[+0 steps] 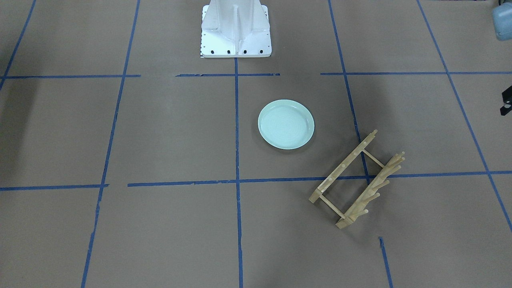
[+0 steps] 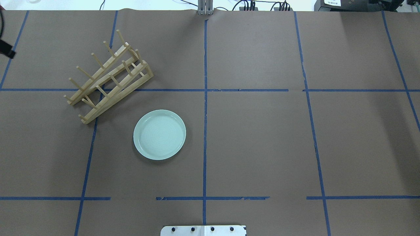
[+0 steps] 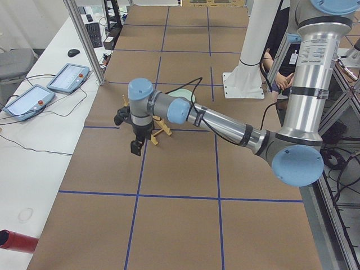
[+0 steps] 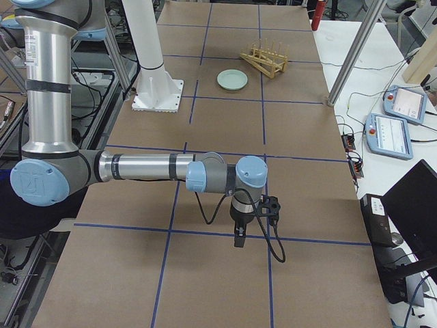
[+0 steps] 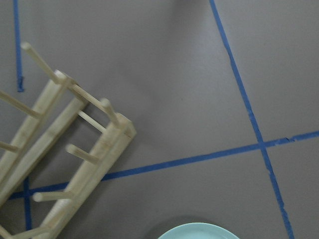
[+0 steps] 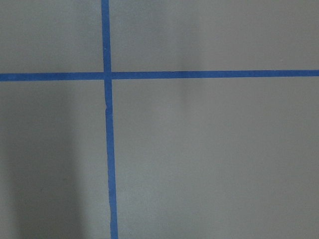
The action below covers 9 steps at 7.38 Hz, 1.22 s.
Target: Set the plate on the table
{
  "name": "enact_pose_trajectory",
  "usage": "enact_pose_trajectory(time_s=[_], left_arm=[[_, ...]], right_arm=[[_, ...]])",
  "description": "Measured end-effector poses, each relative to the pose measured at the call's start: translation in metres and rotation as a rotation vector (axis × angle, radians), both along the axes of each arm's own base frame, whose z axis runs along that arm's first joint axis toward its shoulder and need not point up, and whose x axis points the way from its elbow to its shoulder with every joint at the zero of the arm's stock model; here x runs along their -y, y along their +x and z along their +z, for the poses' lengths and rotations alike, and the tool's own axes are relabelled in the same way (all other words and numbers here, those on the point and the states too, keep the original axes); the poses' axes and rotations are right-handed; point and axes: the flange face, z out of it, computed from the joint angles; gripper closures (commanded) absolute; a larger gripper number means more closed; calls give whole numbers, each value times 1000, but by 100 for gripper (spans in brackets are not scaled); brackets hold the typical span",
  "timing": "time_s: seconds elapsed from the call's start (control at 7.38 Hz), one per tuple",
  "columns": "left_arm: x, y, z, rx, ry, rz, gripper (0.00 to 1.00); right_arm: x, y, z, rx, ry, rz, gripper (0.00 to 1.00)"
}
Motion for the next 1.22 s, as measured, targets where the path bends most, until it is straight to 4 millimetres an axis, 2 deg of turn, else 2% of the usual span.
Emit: enact_pose_trajectory(time_s=[0.14, 0.27, 0.54, 0.81, 1.22], left_arm=[[-13, -26, 38, -2, -49, -16, 0], [-22, -42, 62, -5, -89, -37, 0], [-30, -51, 93, -16, -148, -52, 0], [-32, -49, 109, -54, -187, -51, 0], [-30, -47, 109, -68, -202, -63, 0]], right_arm=[[0, 0, 0, 0, 0, 0, 0], [0, 0, 0, 0, 0, 1, 0], [0, 1, 0, 0, 0, 1, 0], [0, 0, 0, 0, 0, 0, 0], [0, 0, 0, 0, 0, 0, 0]])
